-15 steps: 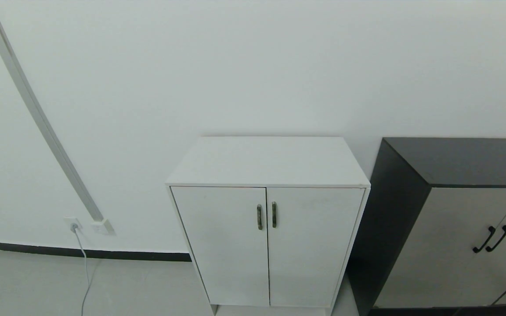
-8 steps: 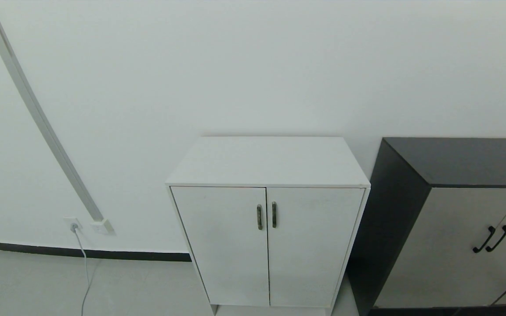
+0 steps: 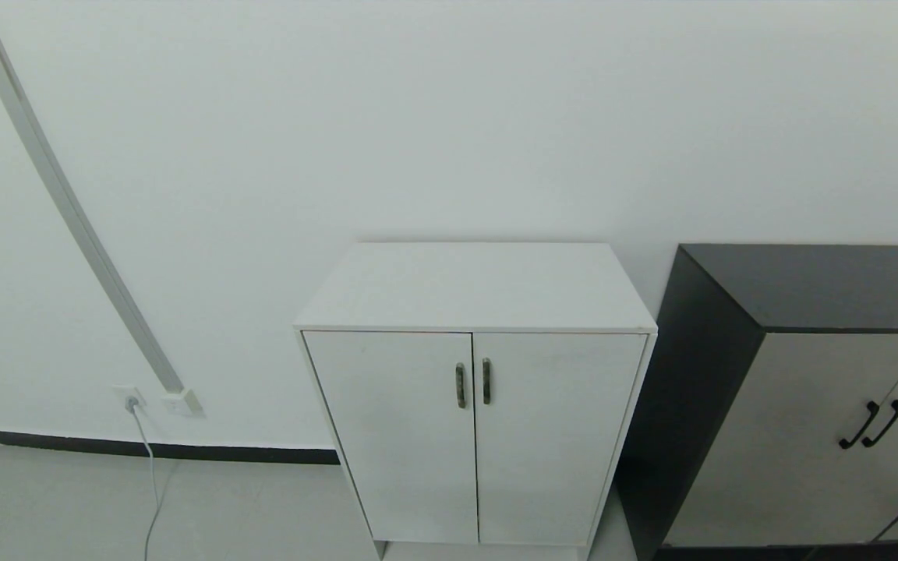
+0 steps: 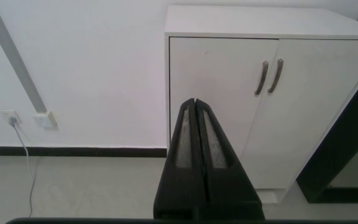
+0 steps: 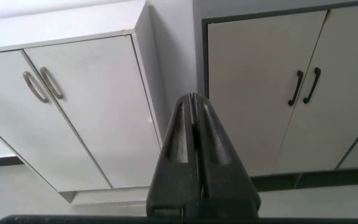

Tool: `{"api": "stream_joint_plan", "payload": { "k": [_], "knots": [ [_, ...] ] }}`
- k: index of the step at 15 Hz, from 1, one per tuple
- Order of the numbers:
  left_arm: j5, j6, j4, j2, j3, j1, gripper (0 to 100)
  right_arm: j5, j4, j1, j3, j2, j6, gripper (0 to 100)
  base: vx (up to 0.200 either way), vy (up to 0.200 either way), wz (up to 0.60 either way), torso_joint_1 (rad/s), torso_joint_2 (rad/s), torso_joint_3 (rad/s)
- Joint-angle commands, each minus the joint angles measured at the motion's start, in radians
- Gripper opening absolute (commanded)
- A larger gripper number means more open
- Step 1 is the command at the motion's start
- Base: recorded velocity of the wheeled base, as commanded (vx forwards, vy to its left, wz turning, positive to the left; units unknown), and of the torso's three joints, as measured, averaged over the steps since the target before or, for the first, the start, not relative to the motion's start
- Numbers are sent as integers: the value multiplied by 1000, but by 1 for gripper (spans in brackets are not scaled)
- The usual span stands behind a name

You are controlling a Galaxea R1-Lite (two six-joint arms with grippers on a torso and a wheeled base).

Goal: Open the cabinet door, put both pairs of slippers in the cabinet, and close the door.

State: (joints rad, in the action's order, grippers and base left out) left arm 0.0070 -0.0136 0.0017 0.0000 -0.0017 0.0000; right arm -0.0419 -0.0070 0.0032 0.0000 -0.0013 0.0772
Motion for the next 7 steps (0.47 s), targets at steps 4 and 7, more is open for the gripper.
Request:
{"api": "stream_joint_plan", "payload": {
  "k": [4, 7],
  "knots": [
    [1, -2, 0, 0, 0, 0, 0, 2, 1, -2, 0, 3, -4, 0, 0, 0, 0, 0, 0, 0],
    [1, 0, 0, 0, 0, 0, 0, 2, 1, -2, 0, 1, -5, 0, 0, 0, 0, 0, 0, 0]
  ]
}}
